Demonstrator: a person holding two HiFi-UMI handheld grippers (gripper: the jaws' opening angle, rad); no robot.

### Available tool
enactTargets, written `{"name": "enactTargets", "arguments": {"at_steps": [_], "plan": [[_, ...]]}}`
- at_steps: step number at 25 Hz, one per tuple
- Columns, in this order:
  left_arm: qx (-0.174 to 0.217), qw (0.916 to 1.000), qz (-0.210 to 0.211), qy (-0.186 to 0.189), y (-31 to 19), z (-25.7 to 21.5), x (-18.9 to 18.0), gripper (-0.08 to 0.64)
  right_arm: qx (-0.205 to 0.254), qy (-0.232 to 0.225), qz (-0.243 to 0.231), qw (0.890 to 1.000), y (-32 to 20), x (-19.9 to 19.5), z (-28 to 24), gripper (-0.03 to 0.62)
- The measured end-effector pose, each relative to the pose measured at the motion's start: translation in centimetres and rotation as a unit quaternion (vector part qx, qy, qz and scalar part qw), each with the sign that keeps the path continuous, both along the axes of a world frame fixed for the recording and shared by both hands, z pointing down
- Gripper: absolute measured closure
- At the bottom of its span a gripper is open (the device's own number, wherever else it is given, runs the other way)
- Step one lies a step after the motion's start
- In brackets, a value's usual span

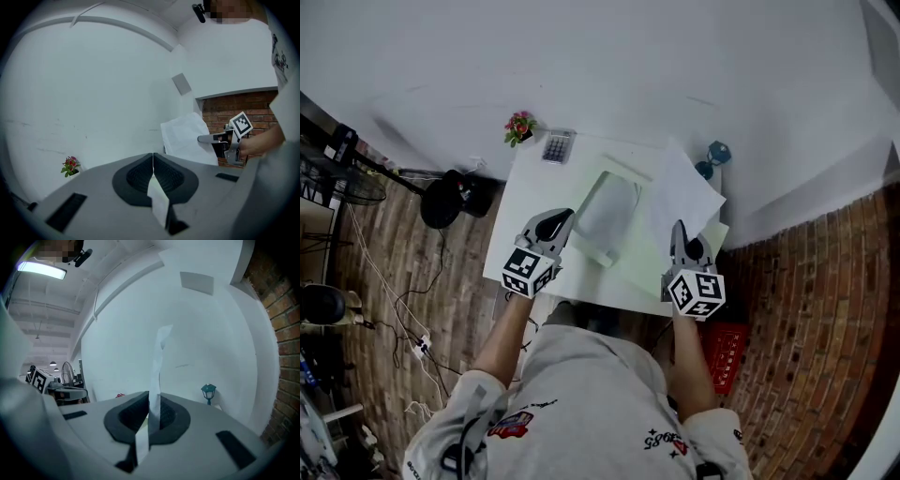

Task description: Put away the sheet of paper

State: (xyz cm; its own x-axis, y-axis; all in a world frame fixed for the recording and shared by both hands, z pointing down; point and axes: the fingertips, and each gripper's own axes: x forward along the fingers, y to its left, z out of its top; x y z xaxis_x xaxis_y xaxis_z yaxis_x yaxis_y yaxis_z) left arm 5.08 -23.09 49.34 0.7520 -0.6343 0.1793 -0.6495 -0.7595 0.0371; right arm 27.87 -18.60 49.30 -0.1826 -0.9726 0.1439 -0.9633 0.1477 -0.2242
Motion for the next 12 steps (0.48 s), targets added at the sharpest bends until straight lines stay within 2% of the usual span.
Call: {"name": "enactTargets", "arguments": {"at_steps": [8, 12], "plan": [[-0.005, 0.9998, 0.020, 0.008, -2.4, 0.2, 1.4, 0.537, -0.003, -0.014, -0.002, 1.000, -1.5, 0.0, 0.4, 0.594], [-0.011, 0.9996, 0.026, 0.010, -3.7, 0.6, 1.0, 0.537, -0.022, -0.025, -0.004, 0.999, -1.7, -1.0, 2.0, 0.594]]}}
